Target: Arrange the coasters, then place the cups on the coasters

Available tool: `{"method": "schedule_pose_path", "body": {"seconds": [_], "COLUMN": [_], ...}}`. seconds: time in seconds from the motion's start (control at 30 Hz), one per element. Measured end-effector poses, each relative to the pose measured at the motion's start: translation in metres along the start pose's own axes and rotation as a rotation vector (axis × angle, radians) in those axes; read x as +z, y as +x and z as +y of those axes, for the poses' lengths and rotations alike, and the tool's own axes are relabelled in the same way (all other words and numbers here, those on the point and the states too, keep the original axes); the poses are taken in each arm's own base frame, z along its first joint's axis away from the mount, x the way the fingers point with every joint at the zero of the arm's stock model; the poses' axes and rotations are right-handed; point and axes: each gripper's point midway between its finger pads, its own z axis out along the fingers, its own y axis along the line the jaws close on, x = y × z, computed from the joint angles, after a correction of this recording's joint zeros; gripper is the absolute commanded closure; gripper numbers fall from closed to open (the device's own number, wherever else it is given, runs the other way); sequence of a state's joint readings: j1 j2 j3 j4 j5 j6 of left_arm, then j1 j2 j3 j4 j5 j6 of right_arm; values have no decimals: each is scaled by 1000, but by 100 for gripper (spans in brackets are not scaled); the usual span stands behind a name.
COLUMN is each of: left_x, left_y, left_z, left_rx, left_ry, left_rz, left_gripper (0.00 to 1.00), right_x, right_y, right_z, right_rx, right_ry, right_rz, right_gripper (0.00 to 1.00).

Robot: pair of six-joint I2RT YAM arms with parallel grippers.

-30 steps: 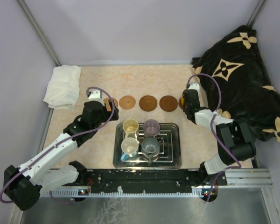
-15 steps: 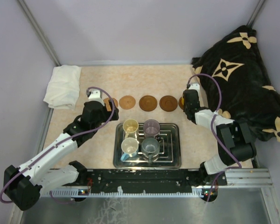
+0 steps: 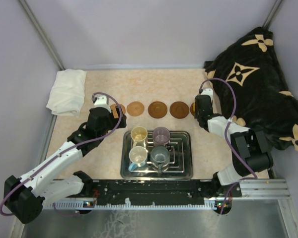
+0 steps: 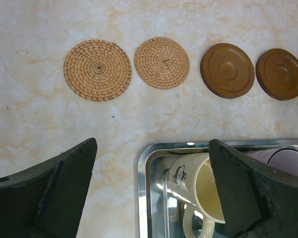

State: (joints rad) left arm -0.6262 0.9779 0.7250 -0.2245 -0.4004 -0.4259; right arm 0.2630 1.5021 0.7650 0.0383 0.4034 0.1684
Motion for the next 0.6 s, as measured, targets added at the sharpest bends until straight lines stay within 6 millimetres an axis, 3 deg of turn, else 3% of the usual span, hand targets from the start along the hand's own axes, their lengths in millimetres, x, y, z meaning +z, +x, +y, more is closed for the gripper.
{"method": "schedule_pose_path", "body": {"seconds": [0.2,0.33,0.6], "left_x": [0,0,0], "left_y": [0,0,1], "left_z": [0,0,0], "left_rx": [0,1,1], "left_ry": [0,0,-1], "left_rz": [0,1,2], "left_gripper": [0,0,0], "right_x": [0,-1,-13], "right_y": [-2,-3,-20], "right_z": [-1,-3,-6], "right_rx": [4,3,27], "right_ry": [7,13,13], "right_rz": [-4,-8,-57], "right_gripper": [35,25,22]}}
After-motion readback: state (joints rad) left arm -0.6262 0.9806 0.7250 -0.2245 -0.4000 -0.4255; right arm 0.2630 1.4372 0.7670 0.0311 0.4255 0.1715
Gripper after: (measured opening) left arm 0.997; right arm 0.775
